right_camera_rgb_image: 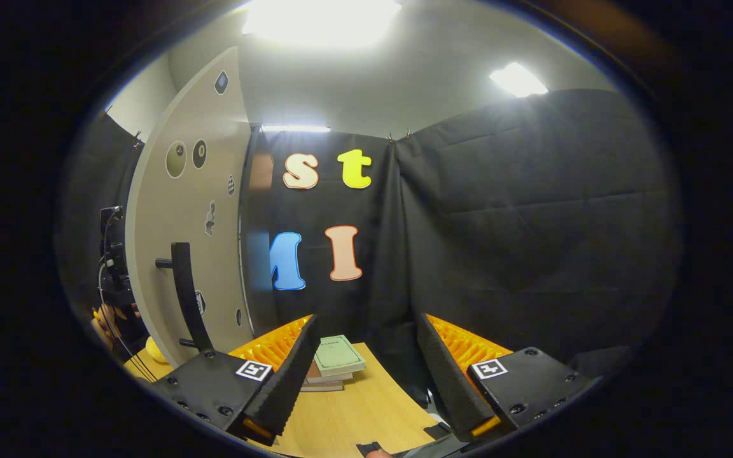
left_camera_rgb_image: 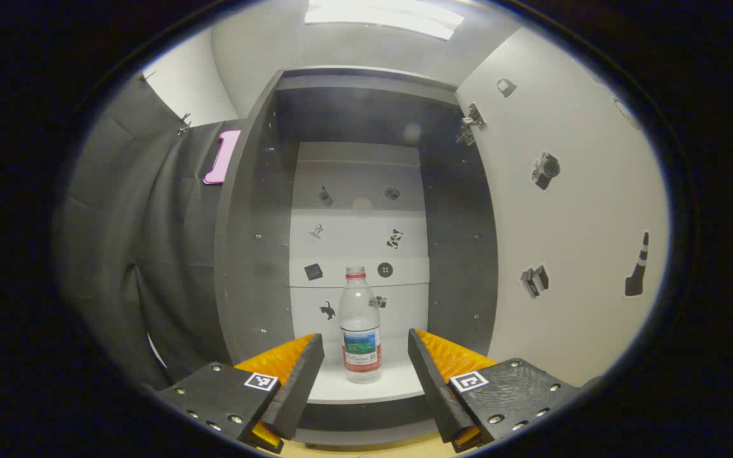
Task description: Open the cabinet door with the right hand, grasp the bottle in the cabinet with the left hand and place it on the coaster, then close the cabinet door with the right hand.
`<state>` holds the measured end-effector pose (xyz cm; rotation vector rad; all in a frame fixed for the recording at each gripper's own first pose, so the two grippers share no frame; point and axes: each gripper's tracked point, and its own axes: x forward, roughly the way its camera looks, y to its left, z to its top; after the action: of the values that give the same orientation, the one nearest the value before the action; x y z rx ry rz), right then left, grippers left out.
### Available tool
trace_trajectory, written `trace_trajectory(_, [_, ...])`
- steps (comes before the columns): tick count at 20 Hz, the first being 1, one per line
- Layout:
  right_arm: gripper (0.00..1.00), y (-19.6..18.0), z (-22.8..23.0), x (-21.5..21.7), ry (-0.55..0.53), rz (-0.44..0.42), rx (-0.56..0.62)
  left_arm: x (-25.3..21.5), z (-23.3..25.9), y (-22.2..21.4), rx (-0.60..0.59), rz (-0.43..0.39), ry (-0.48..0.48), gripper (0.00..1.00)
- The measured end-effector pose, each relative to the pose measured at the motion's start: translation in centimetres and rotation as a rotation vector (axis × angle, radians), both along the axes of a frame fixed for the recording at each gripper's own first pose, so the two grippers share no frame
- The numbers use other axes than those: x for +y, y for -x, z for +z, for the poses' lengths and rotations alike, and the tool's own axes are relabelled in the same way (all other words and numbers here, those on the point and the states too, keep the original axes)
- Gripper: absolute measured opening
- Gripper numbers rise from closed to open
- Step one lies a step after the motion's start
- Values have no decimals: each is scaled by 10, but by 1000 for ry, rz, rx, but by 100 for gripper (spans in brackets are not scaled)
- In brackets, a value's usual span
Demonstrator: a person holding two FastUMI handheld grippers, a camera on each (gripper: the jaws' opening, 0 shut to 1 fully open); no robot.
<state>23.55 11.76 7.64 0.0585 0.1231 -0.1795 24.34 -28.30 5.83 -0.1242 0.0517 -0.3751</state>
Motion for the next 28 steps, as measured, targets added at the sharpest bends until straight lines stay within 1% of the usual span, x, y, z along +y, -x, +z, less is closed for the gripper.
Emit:
trace_trajectory(1, [98,1,-1,-2,6,-19,7,-4,-4,-11,-1,-3,6,83])
trace_trajectory(2, [98,3,-2,-4,12,-38,14,-6,-7,-21,-2,-6,12,80])
trace_trajectory(7, [98,10,-8,-9,27,-109,54,-21,-18,-57,-17,-28,11,80])
trace_trajectory(8, [98,11,-9,-10,32,-122,63,-25,-20,-63,-20,-33,12,82])
trace_trajectory(11, [98,10,-10,-11,40,-153,67,-34,-32,-82,-14,-44,10,80])
trace_trajectory(17, [98,11,-11,-14,74,-185,96,-45,-46,-110,-13,-36,-5,80])
trace_trajectory(19, [98,11,-11,-14,73,-187,98,-48,-51,-114,2,-41,2,80])
trace_trajectory(20, [98,10,-11,-14,76,-188,100,-49,-53,-117,8,-38,3,82])
trace_trajectory(21, [98,10,-10,-15,83,-191,100,-50,-54,-121,11,-35,5,82])
trace_trajectory(22, [98,9,-9,-17,92,-196,100,-51,-55,-124,13,-33,5,80])
trace_trajectory(23, [98,9,-8,-18,100,-202,100,-52,-55,-128,13,-29,2,82])
trace_trajectory(24, [98,8,-8,-19,103,-204,100,-53,-56,-131,11,-24,-2,82])
trace_trajectory(25, [98,7,-8,-19,102,-205,101,-53,-56,-133,11,-19,-6,80])
trace_trajectory(28, [98,5,-8,-20,103,-199,102,-50,-57,-135,14,-8,-16,80])
